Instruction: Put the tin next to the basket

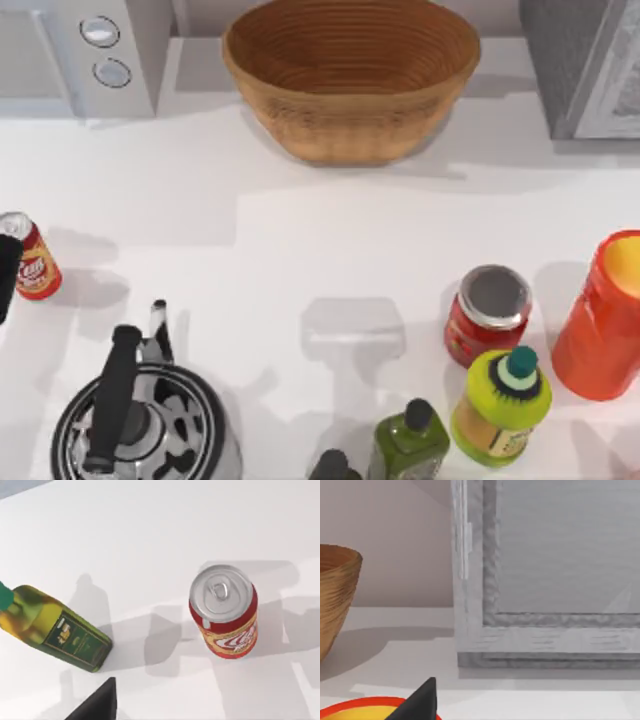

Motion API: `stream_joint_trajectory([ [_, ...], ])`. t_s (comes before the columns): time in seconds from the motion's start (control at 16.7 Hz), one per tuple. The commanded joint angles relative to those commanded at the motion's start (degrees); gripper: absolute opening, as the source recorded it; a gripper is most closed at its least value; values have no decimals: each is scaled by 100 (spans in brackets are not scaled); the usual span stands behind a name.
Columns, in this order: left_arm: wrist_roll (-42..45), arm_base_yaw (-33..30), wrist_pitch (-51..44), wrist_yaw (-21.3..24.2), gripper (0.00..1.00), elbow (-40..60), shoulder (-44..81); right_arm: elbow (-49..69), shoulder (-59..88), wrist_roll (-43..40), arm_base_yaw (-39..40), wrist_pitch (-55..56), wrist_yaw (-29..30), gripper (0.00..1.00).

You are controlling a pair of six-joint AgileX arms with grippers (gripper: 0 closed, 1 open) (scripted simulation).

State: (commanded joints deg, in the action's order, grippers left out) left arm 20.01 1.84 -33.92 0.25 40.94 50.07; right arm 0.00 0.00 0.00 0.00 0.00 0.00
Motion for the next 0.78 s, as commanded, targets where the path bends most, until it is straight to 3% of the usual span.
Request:
stream_joint_trajectory([
  [0.42,1637,56,-2216,9,100,3152,4031,0,0,0,0,0,0,100],
  [0.78,2634,-60,-3436,-16,100,4775,5871,0,0,0,0,0,0,100],
])
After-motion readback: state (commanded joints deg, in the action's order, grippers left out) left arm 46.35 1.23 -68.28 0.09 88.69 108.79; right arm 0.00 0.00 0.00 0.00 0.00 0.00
